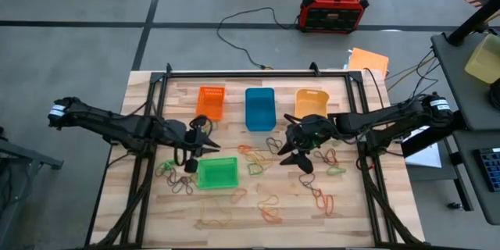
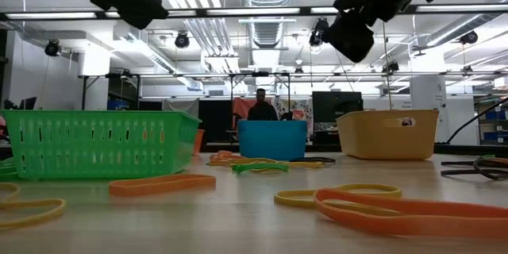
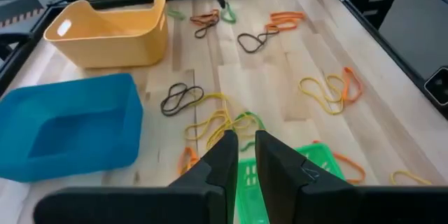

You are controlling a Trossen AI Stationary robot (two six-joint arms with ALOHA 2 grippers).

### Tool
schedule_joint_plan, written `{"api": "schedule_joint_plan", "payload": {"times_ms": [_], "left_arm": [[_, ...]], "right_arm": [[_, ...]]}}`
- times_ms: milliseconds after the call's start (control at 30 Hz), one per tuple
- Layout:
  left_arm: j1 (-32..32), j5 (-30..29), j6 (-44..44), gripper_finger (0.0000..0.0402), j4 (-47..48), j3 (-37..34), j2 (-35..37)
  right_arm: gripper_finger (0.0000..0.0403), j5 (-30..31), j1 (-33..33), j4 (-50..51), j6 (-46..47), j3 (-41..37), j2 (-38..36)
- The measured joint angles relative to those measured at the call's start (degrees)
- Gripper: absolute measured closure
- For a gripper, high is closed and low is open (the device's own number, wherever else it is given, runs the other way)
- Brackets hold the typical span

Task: Sort rubber bands into baskets
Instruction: Put the yellow rubberband into the blue bin

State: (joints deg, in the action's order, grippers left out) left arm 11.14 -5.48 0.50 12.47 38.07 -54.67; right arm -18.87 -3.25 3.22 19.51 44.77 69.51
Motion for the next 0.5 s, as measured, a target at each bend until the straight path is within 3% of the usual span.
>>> {"api": "schedule_joint_plan", "payload": {"times_ms": [300,500], "left_arm": [[-0.13,-1.52,7.17,0.0365,-4.27,-2.47,-1.93],[-0.92,-1.51,10.41,0.0365,-9.50,-3.65,-1.37]], "right_arm": [[0.0209,8.81,-0.33,-5.85,-2.71,0.02,1.08],[0.0209,13.10,-2.04,0.01,-3.98,5.57,7.66]]}}
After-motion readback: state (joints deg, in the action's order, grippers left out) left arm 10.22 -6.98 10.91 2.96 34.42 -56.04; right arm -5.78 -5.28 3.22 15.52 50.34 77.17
